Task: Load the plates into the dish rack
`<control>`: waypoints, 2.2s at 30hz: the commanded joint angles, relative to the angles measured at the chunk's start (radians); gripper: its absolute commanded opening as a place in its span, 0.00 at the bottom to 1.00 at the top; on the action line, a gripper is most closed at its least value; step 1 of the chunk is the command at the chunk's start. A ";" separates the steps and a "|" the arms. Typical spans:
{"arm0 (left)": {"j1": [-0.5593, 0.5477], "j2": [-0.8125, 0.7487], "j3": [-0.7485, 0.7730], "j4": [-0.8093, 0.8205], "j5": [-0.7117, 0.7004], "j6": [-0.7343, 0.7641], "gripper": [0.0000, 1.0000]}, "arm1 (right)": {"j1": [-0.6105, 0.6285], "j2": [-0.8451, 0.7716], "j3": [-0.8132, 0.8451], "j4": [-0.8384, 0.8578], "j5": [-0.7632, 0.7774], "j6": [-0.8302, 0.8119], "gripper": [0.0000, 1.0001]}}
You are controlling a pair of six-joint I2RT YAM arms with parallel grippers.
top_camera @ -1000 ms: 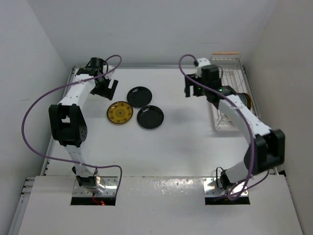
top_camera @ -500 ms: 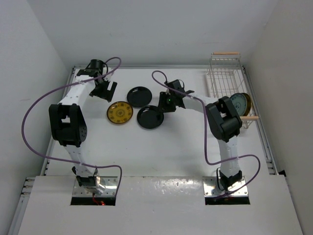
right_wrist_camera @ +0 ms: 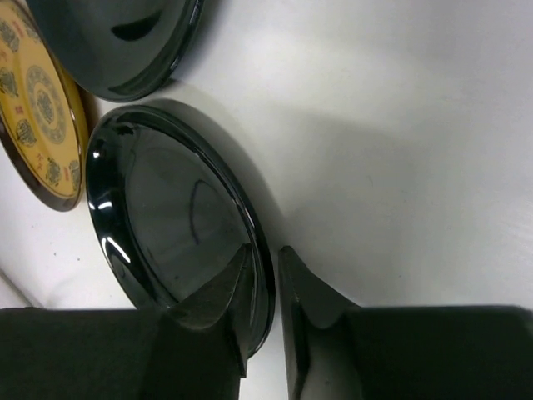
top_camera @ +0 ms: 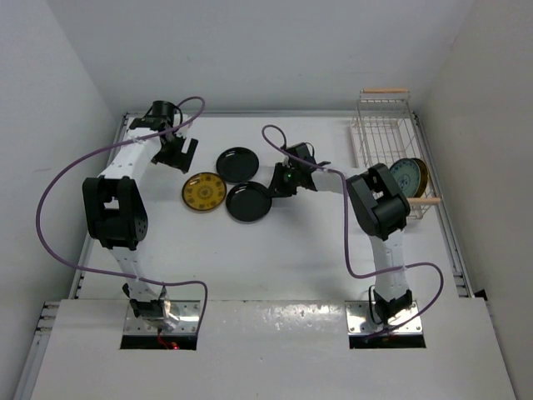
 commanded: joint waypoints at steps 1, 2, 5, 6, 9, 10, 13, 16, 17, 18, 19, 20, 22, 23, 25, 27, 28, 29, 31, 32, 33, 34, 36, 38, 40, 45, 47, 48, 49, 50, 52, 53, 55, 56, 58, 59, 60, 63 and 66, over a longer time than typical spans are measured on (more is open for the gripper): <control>0.011 -0.011 -0.001 0.011 -0.011 -0.007 0.99 | 0.005 -0.019 -0.042 -0.049 -0.005 -0.039 0.18; 0.011 -0.011 -0.001 0.011 -0.011 -0.007 0.99 | 0.007 -0.017 -0.046 -0.045 -0.006 -0.041 0.11; 0.011 -0.020 -0.001 0.011 -0.011 -0.007 0.99 | 0.003 -0.025 -0.071 -0.040 -0.010 -0.039 0.00; 0.011 -0.020 -0.001 0.011 -0.011 -0.007 0.99 | -0.004 -0.069 -0.079 -0.037 -0.011 -0.041 0.00; 0.011 -0.020 -0.001 0.011 -0.011 -0.007 0.99 | -0.016 -0.213 -0.134 -0.013 0.023 -0.079 0.00; 0.011 -0.020 -0.001 0.011 -0.011 -0.007 0.99 | -0.019 -0.247 -0.145 -0.007 0.033 -0.100 0.00; 0.011 -0.020 -0.001 0.011 -0.011 0.002 0.99 | -0.046 -0.463 -0.178 -0.032 0.104 -0.171 0.00; 0.011 -0.020 -0.001 0.011 -0.011 0.002 0.99 | -0.096 -0.598 -0.162 -0.104 0.170 -0.237 0.00; 0.011 -0.020 -0.001 0.011 -0.011 0.002 0.99 | -0.121 -0.641 -0.157 -0.132 0.199 -0.275 0.00; 0.011 -0.020 -0.001 0.011 -0.011 0.002 0.99 | -0.154 -0.642 -0.146 -0.169 0.229 -0.288 0.00; 0.011 -0.020 -0.001 0.011 -0.011 0.002 0.99 | -0.170 -0.684 -0.137 -0.186 0.249 -0.300 0.00; 0.011 -0.020 -0.001 0.011 -0.011 0.002 0.99 | -0.185 -0.722 -0.129 -0.204 0.268 -0.311 0.00; 0.011 -0.020 -0.001 0.011 -0.002 0.002 0.99 | -0.253 -0.772 -0.082 -0.267 0.361 -0.389 0.00; 0.011 -0.020 -0.001 0.011 -0.002 0.002 0.99 | -0.286 -0.813 -0.054 -0.282 0.430 -0.439 0.00; 0.011 -0.020 0.008 0.011 0.008 0.002 0.99 | -0.319 -0.836 -0.013 -0.312 0.563 -0.557 0.00; 0.011 -0.020 0.008 0.011 0.008 0.002 0.99 | -0.357 -0.864 0.019 -0.310 0.702 -0.622 0.00; 0.011 -0.020 0.008 0.011 0.008 0.002 0.99 | -0.368 -0.869 0.044 -0.306 0.813 -0.707 0.00; 0.011 -0.020 0.008 0.011 0.008 0.002 0.99 | -0.387 -0.878 0.045 -0.303 0.846 -0.726 0.00; 0.011 -0.020 0.008 0.011 0.008 0.002 0.99 | -0.412 -0.888 0.033 -0.281 0.910 -0.853 0.00; 0.011 -0.020 0.008 0.011 0.008 0.002 0.99 | -0.423 -0.887 0.027 -0.277 0.934 -0.874 0.00; 0.011 -0.020 0.008 0.011 0.008 0.002 0.99 | -0.440 -0.888 0.020 -0.278 0.944 -0.892 0.00; 0.011 -0.020 0.008 0.011 0.008 0.002 0.99 | -0.452 -0.885 -0.005 -0.273 0.958 -0.936 0.00; 0.011 -0.020 0.008 0.011 0.008 0.002 0.99 | -0.467 -0.885 -0.043 -0.267 0.961 -0.959 0.00; 0.011 -0.020 0.008 0.011 0.008 0.002 0.99 | -0.474 -0.881 -0.077 -0.263 0.954 -0.972 0.00; 0.011 -0.020 0.008 0.011 0.008 0.002 0.99 | -0.504 -0.873 -0.125 -0.260 0.952 -0.973 0.00; 0.011 -0.020 0.008 0.011 0.008 0.002 0.99 | -0.523 -0.859 -0.246 -0.201 0.948 -0.978 0.00; 0.011 -0.020 0.008 0.011 0.008 0.002 0.99 | -0.523 -0.846 -0.254 -0.201 0.938 -0.969 0.00; 0.011 -0.020 0.008 0.011 0.008 0.002 0.99 | -0.523 -0.843 -0.263 -0.197 0.940 -0.970 0.00; 0.011 -0.020 0.008 0.011 0.008 0.002 0.99 | -0.526 -0.830 -0.273 -0.180 0.952 -0.978 0.00; 0.011 -0.020 0.008 0.011 0.008 0.002 0.99 | -0.521 -0.827 -0.278 -0.172 0.961 -0.984 0.00; 0.011 -0.020 0.008 0.011 0.008 0.002 0.99 | -0.526 -0.820 -0.300 -0.164 0.954 -0.983 0.00; 0.011 -0.020 0.008 0.011 0.008 0.002 0.99 | -0.526 -0.818 -0.300 -0.164 0.954 -0.983 0.00; 0.011 -0.020 0.008 0.011 0.008 0.002 0.99 | -0.524 -0.815 -0.316 -0.160 0.942 -0.980 0.00; 0.011 -0.020 0.008 0.011 0.008 0.002 0.99 | -0.523 -0.812 -0.321 -0.157 0.940 -0.980 0.00; 0.011 -0.011 0.008 0.011 0.008 0.002 0.99 | -0.520 -0.807 -0.330 -0.163 0.926 -0.973 0.00; 0.011 -0.011 0.008 0.011 0.008 0.002 0.99 | -0.520 -0.798 -0.330 -0.172 0.922 -0.963 0.00; 0.011 -0.011 0.008 0.011 0.008 0.002 0.99 | -0.517 -0.792 -0.330 -0.178 0.922 -0.958 0.00; 0.011 -0.011 0.008 0.011 0.008 0.002 0.99 | -0.518 -0.774 -0.330 -0.197 0.923 -0.929 0.00; 0.011 -0.011 0.008 0.011 0.008 0.002 0.99 | -0.517 -0.757 -0.346 -0.200 0.917 -0.912 0.00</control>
